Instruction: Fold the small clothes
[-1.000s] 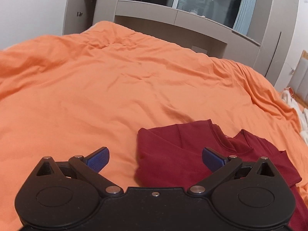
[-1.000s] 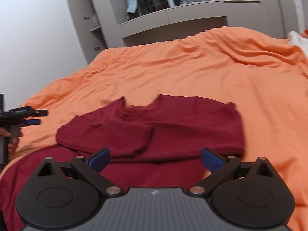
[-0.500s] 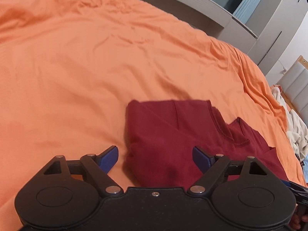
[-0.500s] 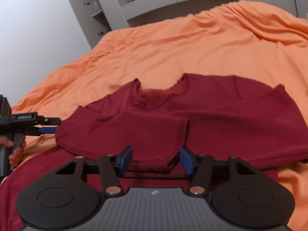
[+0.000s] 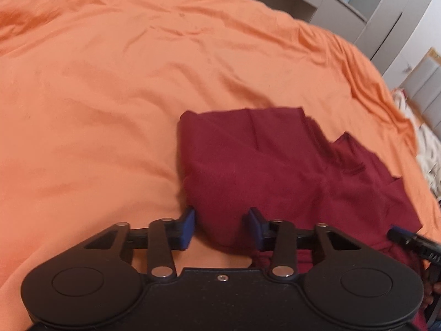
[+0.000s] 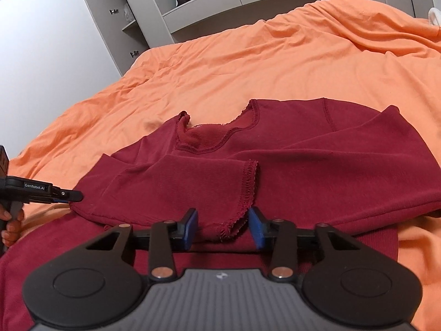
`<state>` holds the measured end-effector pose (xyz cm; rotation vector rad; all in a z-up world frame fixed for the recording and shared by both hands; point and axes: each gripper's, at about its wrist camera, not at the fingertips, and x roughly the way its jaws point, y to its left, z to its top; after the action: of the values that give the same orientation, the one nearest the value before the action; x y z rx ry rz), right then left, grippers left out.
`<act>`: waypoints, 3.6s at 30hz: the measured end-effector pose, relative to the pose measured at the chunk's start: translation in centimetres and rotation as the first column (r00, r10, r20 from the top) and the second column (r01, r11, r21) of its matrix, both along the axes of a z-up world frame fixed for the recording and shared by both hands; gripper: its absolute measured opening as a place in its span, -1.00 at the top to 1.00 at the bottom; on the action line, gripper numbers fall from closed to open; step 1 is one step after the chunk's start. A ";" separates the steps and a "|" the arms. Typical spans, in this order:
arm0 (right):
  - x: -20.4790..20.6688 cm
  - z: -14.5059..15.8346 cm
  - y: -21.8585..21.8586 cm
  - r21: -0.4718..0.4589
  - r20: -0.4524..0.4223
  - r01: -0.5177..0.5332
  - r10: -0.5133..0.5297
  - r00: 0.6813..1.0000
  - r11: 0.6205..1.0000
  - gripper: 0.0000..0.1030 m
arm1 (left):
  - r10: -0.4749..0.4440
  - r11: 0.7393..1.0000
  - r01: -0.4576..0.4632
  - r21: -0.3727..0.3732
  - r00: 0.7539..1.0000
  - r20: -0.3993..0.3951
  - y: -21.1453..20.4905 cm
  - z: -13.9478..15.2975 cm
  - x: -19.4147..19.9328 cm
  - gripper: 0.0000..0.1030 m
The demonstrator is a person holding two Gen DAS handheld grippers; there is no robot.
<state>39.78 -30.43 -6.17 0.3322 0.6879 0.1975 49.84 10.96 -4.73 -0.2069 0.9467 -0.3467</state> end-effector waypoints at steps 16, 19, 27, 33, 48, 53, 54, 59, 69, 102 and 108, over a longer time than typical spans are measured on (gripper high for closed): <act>-0.5 0.6 2.3 -0.158 0.022 -0.039 0.043 0.999 0.987 0.78 | 0.029 0.917 -0.027 0.399 1.000 0.000 -4.5 2.5 -1.2 0.79; -0.5 0.7 2.2 -0.155 0.019 -0.045 0.048 0.999 0.987 0.78 | 0.066 0.933 -0.061 0.355 0.998 -0.002 -3.6 2.1 -1.3 0.79; -2.6 2.2 1.6 -0.164 0.039 -0.055 0.062 0.997 0.985 0.21 | 0.109 0.964 -0.106 0.244 0.994 0.002 -2.8 2.5 -2.1 0.14; -6.7 4.1 0.9 -0.234 0.075 -0.081 0.101 0.992 0.969 -0.44 | 0.147 0.971 -0.156 0.183 0.987 0.059 -2.2 3.9 -4.8 -0.52; -19.9 6.8 -0.3 -0.353 0.115 -0.165 0.218 0.969 0.921 -1.00 | -0.018 0.962 -0.058 0.266 0.961 0.275 -4.1 8.0 -17.9 -0.99; -23.6 7.2 0.6 -0.415 0.105 -0.217 0.284 0.953 0.883 -1.00 | -0.058 0.964 -0.023 0.264 0.953 0.297 -5.1 8.5 -21.9 -0.99; -24.3 7.3 0.8 -0.425 0.103 -0.237 0.306 0.946 0.874 -1.00 | -0.067 0.966 -0.013 0.259 0.952 0.299 -5.3 8.5 -22.6 -0.99; -27.3 7.0 2.0 -0.458 0.069 -0.342 0.416 0.907 0.821 -1.00 | -0.098 0.967 0.018 0.255 0.948 0.304 -6.2 8.6 -25.4 -0.99; -28.9 4.5 3.8 -0.525 -0.042 -0.452 0.508 0.860 0.721 -0.99 | -0.259 0.957 0.190 0.219 0.899 0.353 -9.0 8.9 -30.0 -0.99; -26.1 12.9 -0.9 -0.334 0.362 -0.141 0.264 0.894 0.932 0.86 | -0.413 0.878 0.257 0.405 0.834 0.366 -17.8 3.8 -35.5 -0.82; -26.3 13.7 -1.9 -0.307 0.397 -0.073 0.197 0.897 0.949 0.87 | -0.273 0.870 0.051 0.490 0.878 0.394 -15.5 4.8 -34.1 -0.25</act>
<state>13.44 -32.31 7.49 -0.0422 0.2985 0.2905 15.73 -4.54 0.11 0.3955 0.5561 -0.2968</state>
